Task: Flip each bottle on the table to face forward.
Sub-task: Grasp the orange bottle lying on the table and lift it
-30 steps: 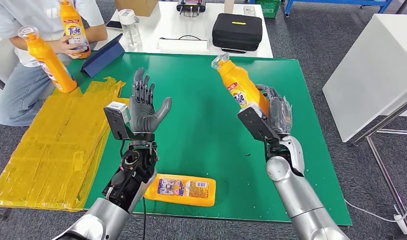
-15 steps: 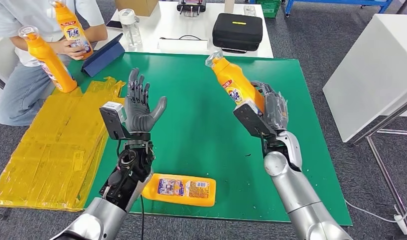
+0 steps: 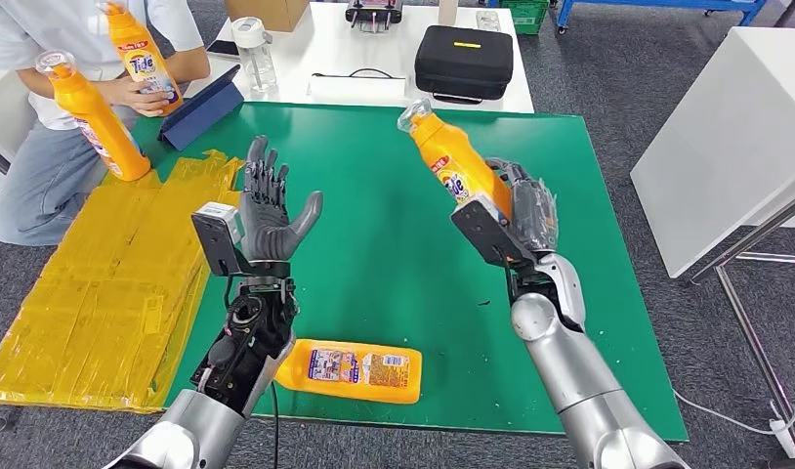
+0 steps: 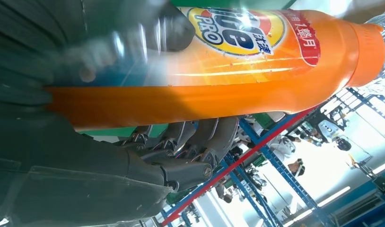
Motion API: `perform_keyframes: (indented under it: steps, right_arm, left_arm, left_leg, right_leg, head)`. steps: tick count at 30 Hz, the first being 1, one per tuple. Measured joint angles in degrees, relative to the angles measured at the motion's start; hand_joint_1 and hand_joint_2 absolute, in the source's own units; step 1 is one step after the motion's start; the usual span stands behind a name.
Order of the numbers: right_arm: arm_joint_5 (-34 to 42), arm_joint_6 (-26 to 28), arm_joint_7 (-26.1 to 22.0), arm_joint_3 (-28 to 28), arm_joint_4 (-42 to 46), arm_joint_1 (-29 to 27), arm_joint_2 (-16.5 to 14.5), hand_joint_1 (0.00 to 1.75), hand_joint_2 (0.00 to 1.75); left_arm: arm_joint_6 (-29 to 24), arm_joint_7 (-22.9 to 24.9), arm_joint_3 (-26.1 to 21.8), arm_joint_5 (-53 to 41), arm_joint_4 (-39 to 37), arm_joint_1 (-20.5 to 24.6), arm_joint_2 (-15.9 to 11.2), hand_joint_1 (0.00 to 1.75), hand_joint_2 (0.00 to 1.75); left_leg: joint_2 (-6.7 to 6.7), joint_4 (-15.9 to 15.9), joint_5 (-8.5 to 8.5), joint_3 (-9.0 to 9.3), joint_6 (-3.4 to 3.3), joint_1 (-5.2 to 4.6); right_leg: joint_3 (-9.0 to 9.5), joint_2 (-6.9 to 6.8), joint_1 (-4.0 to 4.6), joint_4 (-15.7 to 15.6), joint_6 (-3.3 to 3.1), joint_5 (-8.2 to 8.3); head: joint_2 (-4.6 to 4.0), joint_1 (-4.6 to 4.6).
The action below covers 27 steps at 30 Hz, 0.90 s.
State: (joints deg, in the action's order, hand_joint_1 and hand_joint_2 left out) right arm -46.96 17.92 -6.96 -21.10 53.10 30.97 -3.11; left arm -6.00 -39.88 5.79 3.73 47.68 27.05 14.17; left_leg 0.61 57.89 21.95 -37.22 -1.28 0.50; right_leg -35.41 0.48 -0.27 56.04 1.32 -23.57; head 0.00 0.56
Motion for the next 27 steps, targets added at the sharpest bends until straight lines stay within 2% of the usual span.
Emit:
perform_keyframes:
  steps: [4, 10, 15, 27]
  right_arm:
    - [0.58, 0.37, -1.29, 0.03, 1.09, -1.12, 0.05, 1.75, 1.75]
    - [4.85, 1.37, -8.18, -0.07, 5.80, -4.33, -0.50, 1.75, 1.75]
    - [10.10, 2.45, -13.50, -0.51, 13.57, -8.06, -1.21, 1.75, 1.75]
    - [12.95, 2.72, -15.83, -1.46, 21.09, -10.85, -1.44, 1.75, 1.75]
  left_arm:
    - [0.57, 0.18, -0.02, -0.35, 0.01, -0.03, 0.20, 0.00, 1.75]
    - [2.06, 0.36, -0.02, -0.84, -0.16, 0.00, 0.70, 0.00, 1.75]
    - [4.36, 1.04, -0.02, -0.27, -1.15, 0.25, 0.87, 0.00, 1.75]
    - [5.52, 1.16, 0.02, 0.05, -2.62, 0.46, 1.13, 0.00, 1.75]
  left_leg:
    - [0.00, 0.00, 0.00, 0.00, 0.00, 0.00]
    - [-0.01, 0.00, 0.01, -0.02, 0.01, 0.00]
    - [-0.02, 0.00, 0.01, -0.06, 0.02, 0.00]
    - [-0.03, 0.00, 0.01, -0.06, 0.02, 0.00]
  right_leg:
    - [-0.01, 0.00, 0.00, 0.00, 0.00, 0.00]
    - [-0.04, 0.01, 0.00, 0.00, 0.00, -0.01]
    - [-0.09, 0.01, 0.01, 0.00, -0.01, -0.02]
    - [-0.10, 0.01, 0.00, 0.00, -0.01, -0.01]
  head:
    - [-0.01, 0.01]
    - [-0.01, 0.00]
    - [-0.01, 0.01]
    - [0.00, 0.00]
